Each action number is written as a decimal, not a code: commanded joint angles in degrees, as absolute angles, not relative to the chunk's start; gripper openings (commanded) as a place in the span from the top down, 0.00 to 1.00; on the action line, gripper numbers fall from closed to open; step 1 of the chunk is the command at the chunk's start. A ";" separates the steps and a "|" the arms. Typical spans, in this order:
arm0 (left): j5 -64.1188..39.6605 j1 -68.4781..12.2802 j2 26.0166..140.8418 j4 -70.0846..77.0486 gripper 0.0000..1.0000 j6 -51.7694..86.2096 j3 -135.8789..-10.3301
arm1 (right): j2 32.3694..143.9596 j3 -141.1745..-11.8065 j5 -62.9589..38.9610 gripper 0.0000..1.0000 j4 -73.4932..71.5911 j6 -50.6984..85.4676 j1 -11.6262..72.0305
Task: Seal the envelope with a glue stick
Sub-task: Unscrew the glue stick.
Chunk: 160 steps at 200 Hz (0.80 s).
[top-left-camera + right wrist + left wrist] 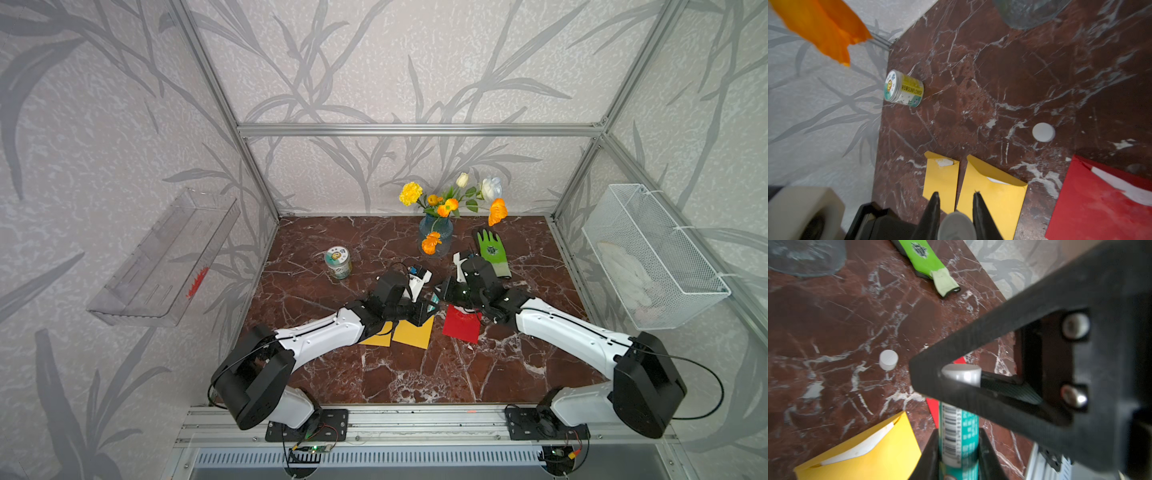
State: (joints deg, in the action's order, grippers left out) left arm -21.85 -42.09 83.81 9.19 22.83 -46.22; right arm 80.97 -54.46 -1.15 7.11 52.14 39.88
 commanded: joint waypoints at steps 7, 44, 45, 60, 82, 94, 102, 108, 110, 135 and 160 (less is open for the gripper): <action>-9.95 -41.07 85.53 3.38 1.00 21.35 -49.97 | 81.85 -58.18 14.81 0.97 18.12 50.61 41.18; -23.03 -39.17 85.15 4.39 1.00 22.61 -50.67 | 76.55 -54.62 0.63 0.49 8.22 43.25 37.97; -23.42 -39.10 85.16 4.53 1.00 22.73 -50.69 | 76.37 -54.47 0.05 0.48 7.98 43.20 37.79; -30.12 -37.91 85.11 7.00 1.00 24.87 -50.38 | 73.83 -52.17 -10.04 0.32 3.24 42.12 35.33; -37.78 -36.74 84.43 10.98 1.00 28.17 -49.51 | 70.81 -49.61 -21.48 0.21 -0.02 41.84 31.59; -41.32 -36.24 83.79 13.39 1.00 29.76 -49.01 | 69.40 -47.77 -26.18 0.16 -2.19 41.99 29.69; -43.65 -36.08 83.32 14.77 1.00 30.62 -48.80 | 68.68 -46.39 -28.92 0.15 -4.45 42.49 28.41; -45.13 -35.99 83.04 15.66 1.00 31.23 -48.68 | 68.32 -45.26 -31.05 0.15 -6.31 43.26 27.57; -45.78 -35.96 82.94 15.96 1.00 31.38 -48.64 | 68.23 -44.85 -31.73 0.14 -7.22 43.51 27.24; -50.89 -35.95 82.27 18.36 1.00 32.82 -48.51 | 68.32 -41.31 -37.79 0.15 -16.80 47.88 25.04; -52.79 -35.95 82.08 19.45 1.00 33.30 -47.99 | 69.78 -39.99 -40.43 0.21 -23.42 51.25 24.67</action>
State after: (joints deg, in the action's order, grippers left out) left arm -46.96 -36.25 84.03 15.53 31.70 -49.06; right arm 69.04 -40.62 -33.28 -12.38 47.31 24.95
